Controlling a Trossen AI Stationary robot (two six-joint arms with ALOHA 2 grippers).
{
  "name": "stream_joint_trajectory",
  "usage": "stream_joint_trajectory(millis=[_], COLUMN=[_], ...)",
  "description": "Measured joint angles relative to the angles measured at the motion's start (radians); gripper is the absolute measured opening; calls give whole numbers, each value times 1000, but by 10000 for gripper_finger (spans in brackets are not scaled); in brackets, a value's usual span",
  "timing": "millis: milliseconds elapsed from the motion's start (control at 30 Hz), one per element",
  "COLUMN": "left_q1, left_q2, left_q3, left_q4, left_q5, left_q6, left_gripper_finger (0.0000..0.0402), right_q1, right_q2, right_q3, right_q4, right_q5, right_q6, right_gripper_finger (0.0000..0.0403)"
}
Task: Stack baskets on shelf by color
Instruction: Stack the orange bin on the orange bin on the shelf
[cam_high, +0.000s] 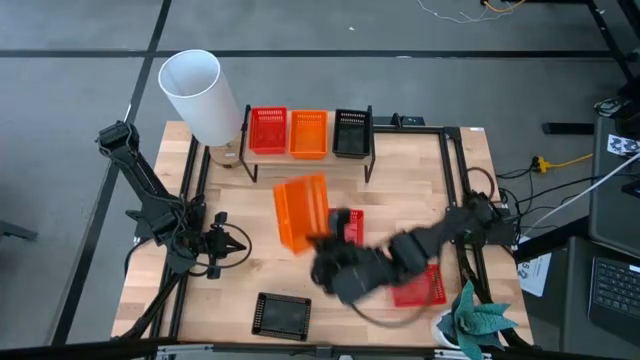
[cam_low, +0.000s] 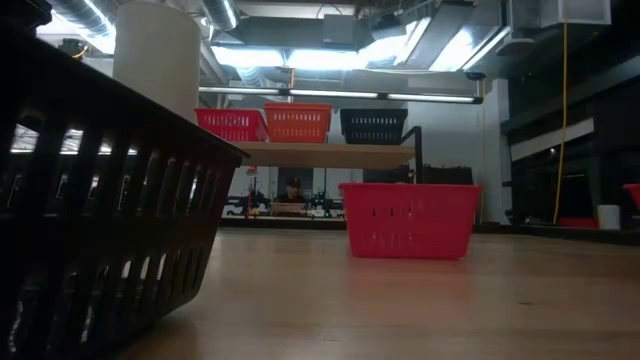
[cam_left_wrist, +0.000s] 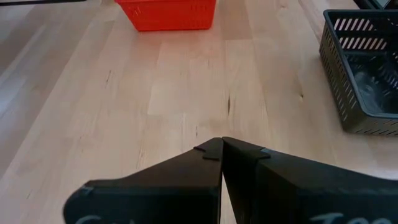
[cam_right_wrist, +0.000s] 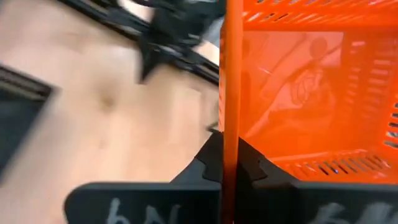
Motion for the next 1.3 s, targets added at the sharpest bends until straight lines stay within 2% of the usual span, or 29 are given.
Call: stream_joint_trajectory(millis=[133,233,367,467,633,800,900,1300], left_q1=[0,0,0,0,0,0,0,0], left_q2=[0,0,0,0,0,0,0,0], left_q3=[0,0,0,0,0,0,0,0], left_q4=[0,-1,-8,-8,-8,-8,-8,-8], left_q5=[0,0,0,0,0,0,0,0], left_q6=[0,0,0,0,0,0,0,0], left_gripper_finger=[0,0,0,0,0,0,0,0], right_q1=[-154,-294,-491,-602,-709,-748,-766,-790], right_q2=[0,0,1,1,1,1,1,29], right_q3=[34,36,17,-5,-6,-6,-6,-7], right_q4=[1,0,-8,-20,-99,-118,-134,-154], right_q5=[-88,-238,-461,-537,-699,-753,-826,-801], right_q6=[-94,-123,-65,-22,-5,-7,-9,-33], right_gripper_finger=[0,0,0,0,0,0,0,0])
